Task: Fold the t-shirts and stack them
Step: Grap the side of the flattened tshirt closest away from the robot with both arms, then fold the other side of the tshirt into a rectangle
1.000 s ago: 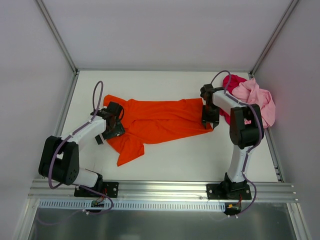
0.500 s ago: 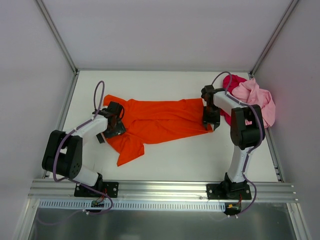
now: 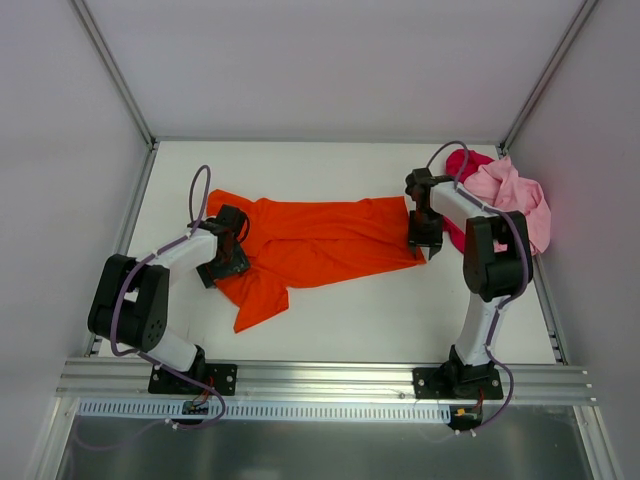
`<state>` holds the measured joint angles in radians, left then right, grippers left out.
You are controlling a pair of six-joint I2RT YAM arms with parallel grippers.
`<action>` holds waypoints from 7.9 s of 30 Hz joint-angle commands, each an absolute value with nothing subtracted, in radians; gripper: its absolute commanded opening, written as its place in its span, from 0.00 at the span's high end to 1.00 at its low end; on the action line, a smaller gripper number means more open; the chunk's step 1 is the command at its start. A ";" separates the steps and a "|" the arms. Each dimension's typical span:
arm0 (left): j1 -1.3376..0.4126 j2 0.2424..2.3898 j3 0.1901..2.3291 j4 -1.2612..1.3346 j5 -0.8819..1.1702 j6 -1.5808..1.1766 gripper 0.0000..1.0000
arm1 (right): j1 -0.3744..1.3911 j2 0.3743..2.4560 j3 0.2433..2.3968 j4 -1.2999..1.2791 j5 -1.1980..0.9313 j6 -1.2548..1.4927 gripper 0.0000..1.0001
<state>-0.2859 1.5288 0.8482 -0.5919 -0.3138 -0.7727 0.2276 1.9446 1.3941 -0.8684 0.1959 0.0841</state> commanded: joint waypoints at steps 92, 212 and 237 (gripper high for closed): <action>-0.064 1.580 1.345 -0.655 -0.383 -0.647 1.00 | 0.114 2.164 2.032 -1.023 0.058 0.149 0.99; -0.336 1.852 1.491 -0.663 -0.035 -0.560 0.14 | 0.282 2.444 2.370 -0.654 -0.430 -0.029 0.34; -0.344 1.876 1.440 -0.825 -0.135 -0.615 0.13 | 0.216 2.536 2.338 -0.649 -0.468 0.043 0.32</action>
<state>-0.3408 1.8828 1.4242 -0.7696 -0.1062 -0.5892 0.2146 2.5488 2.3413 -0.6235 -0.4068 0.0345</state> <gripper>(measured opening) 0.864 0.684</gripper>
